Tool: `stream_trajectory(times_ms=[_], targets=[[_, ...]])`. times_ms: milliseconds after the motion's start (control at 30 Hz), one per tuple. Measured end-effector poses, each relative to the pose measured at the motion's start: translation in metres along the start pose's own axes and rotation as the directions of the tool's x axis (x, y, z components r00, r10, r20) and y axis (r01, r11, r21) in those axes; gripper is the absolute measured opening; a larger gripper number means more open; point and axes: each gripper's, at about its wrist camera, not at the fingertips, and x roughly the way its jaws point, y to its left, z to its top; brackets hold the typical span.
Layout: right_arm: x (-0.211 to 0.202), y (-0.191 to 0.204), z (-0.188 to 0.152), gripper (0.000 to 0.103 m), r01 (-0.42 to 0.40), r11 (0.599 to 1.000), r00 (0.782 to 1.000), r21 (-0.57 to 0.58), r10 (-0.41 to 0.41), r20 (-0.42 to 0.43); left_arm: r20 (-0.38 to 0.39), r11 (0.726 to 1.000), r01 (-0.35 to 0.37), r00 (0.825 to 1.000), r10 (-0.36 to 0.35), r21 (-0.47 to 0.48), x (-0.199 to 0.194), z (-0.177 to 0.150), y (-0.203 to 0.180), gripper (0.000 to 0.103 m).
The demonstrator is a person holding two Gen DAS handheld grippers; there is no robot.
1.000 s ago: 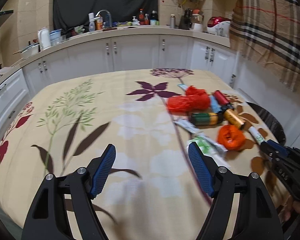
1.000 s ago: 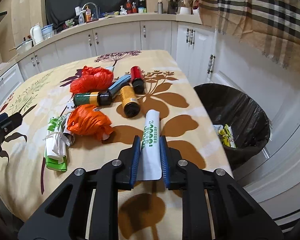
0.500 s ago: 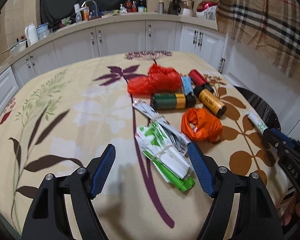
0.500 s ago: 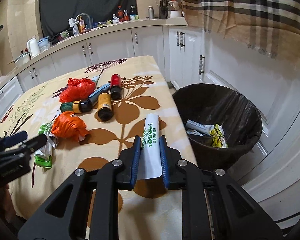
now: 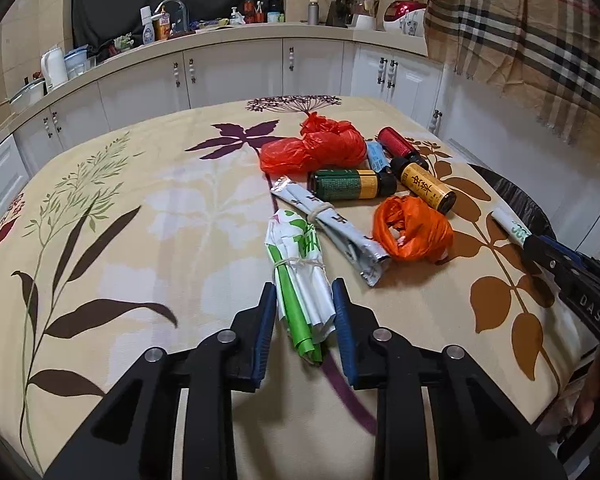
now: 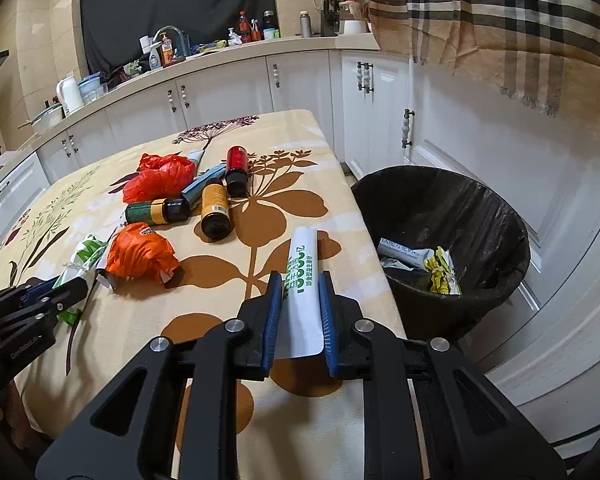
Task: Collect trash
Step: 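Carry both items to the bin and open both tools to drop them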
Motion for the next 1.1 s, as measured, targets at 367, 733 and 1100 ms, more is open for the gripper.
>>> stream_trajectory(times_ms=[367, 733, 1100], targets=[[-0.010, 0.006, 0.010, 0.018, 0.008, 1.000, 0.999, -0.002, -0.008, 0.040, 0.081, 1.000, 0.003, 0.997, -0.004, 0.004, -0.027, 0.012, 0.013, 0.028], [-0.019, -0.025, 0.040, 0.018, 0.077, 0.996, 0.990, 0.033, -0.080, 0.112, 0.156, 0.992, 0.096, 0.982, -0.108, 0.084, -0.024, 0.054, -0.028, 0.028], [-0.007, -0.076, 0.076, 0.018, 0.189, 0.978, 0.968, 0.090, -0.201, 0.151, 0.180, 0.962, 0.201, 0.955, -0.234, 0.183, 0.010, 0.107, -0.100, 0.028]])
